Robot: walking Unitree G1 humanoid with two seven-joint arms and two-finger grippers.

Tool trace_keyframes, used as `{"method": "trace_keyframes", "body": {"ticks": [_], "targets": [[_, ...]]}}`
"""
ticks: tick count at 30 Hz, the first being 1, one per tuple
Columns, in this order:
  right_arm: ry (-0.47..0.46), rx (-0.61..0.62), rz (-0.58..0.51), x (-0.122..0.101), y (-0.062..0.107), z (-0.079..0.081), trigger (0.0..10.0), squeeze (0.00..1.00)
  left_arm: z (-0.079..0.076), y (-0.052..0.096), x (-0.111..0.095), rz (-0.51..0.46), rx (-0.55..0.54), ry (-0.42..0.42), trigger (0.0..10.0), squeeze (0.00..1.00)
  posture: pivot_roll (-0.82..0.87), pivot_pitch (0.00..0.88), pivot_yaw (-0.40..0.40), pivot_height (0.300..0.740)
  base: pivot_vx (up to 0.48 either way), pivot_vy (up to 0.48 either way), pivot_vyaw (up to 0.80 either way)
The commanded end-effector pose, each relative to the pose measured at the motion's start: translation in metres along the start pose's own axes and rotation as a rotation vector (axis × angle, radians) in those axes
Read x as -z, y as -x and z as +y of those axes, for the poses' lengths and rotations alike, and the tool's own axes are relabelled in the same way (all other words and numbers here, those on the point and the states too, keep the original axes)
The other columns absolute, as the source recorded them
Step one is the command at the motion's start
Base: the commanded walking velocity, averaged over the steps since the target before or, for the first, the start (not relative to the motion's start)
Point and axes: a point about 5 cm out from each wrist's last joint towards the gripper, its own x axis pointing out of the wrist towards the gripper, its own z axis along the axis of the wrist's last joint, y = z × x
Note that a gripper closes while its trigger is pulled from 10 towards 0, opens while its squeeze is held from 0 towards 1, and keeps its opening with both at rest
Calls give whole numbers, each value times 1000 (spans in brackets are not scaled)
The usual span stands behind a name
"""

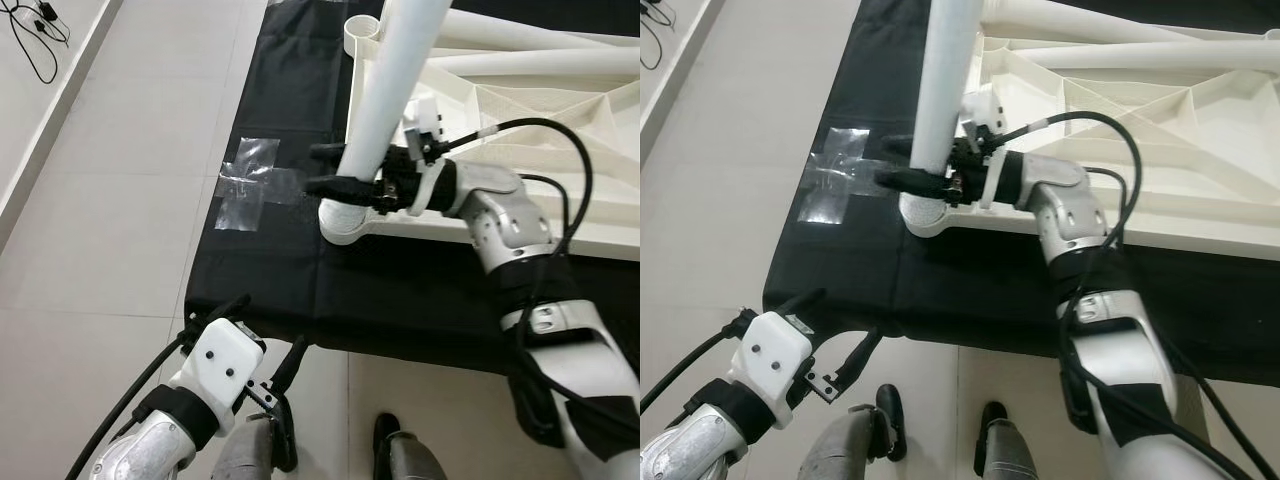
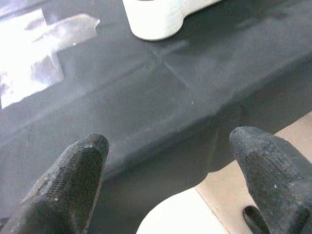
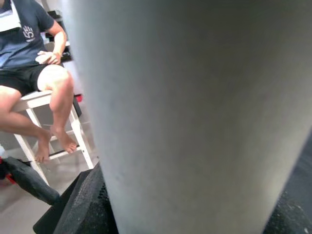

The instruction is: Building children table

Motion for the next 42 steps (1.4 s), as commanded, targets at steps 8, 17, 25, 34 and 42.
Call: {"method": "trace_keyframes", "body": {"ticks": [8,17,25,34,42], "targets": [[20,-17,127,26,-4,10,10000,0,-1,1,5,16,1,-10,10000,0,127,472,41,740,0,0,0],[132,-66,258,41,-10,24,10000,0,0,1,4,13,-3,-14,10000,0,122,474,37,740,0,0,0],[222,-128,316,35,-12,30,10000,0,-1,0,5,10,-4,-16,10000,0,114,471,34,740,0,0,0],[305,-214,361,27,-16,33,10000,0,0,-1,5,7,-7,-19,10000,0,114,470,32,740,0,0,0],[322,-355,372,10,-18,29,10000,0,0,0,5,7,-8,-21,10000,0,117,473,33,740,0,0,0]]}}
